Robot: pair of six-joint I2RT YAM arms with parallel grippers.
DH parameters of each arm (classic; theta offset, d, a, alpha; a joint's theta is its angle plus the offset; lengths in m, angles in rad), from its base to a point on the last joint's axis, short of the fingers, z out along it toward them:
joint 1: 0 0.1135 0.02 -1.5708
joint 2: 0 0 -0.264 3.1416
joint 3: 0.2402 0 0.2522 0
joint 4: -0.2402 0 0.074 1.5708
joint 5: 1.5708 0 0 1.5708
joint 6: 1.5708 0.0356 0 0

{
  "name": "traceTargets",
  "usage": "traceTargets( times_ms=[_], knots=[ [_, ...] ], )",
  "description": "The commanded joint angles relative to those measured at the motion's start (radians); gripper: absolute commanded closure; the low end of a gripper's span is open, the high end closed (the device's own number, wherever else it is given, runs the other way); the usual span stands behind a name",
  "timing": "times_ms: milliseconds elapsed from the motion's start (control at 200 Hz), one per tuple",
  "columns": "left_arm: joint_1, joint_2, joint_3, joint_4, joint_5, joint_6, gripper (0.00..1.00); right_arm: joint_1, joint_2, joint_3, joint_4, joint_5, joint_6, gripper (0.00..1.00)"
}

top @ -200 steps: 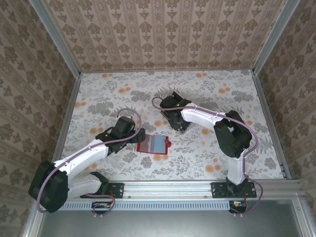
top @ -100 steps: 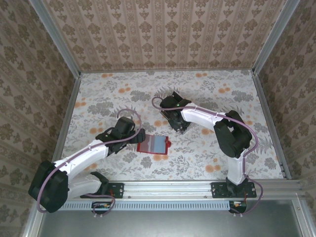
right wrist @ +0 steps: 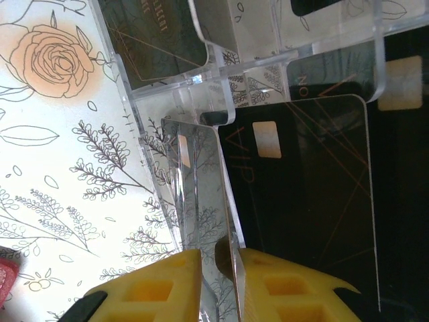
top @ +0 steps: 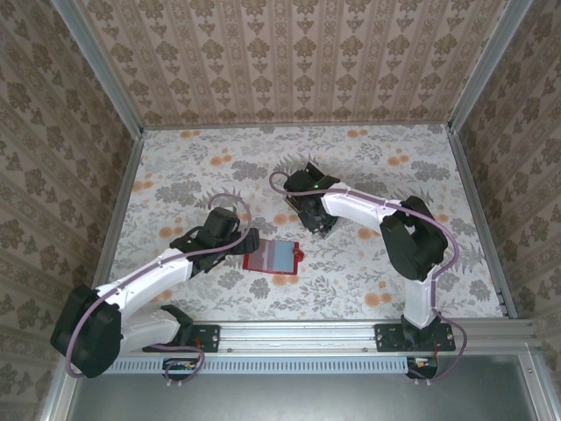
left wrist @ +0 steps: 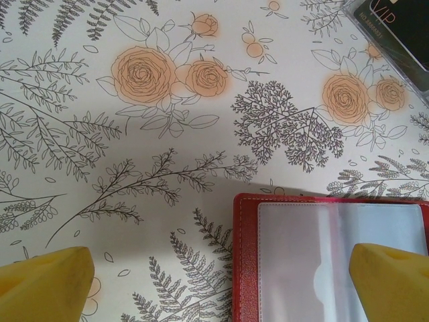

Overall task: Put the credit cards into the card holder
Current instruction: Pick up the credit card from the storage box.

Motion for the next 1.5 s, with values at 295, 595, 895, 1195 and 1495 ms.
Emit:
traceTargets(
  times_ms=[295, 595, 895, 1195, 1495],
  knots=[
    [0.006, -0.002, -0.018, 0.018, 0.016, -0.011, 0.00, -0.002, -0.046, 0.024, -0.011, -0.043, -0.007, 0.81],
    [0.005, -0.002, -0.018, 0.018, 0.018, -0.011, 0.00, -0.005, -0.047, 0.027, -0.014, -0.055, -0.021, 0.93],
    [0.005, -0.007, -0.019, 0.015, 0.017, -0.010, 0.00, -0.008, -0.105, 0.074, -0.037, -0.098, -0.028, 1.00],
    [0.006, -0.028, -0.028, -0.012, -0.008, -0.002, 0.00, 0.024, -0.263, 0.031, 0.037, -0.268, 0.096, 1.00],
    [0.009, -0.068, -0.041, -0.052, -0.057, -0.004, 0.00, 0.163, -0.363, -0.238, 0.424, -0.324, 0.536, 1.00]
  ],
)
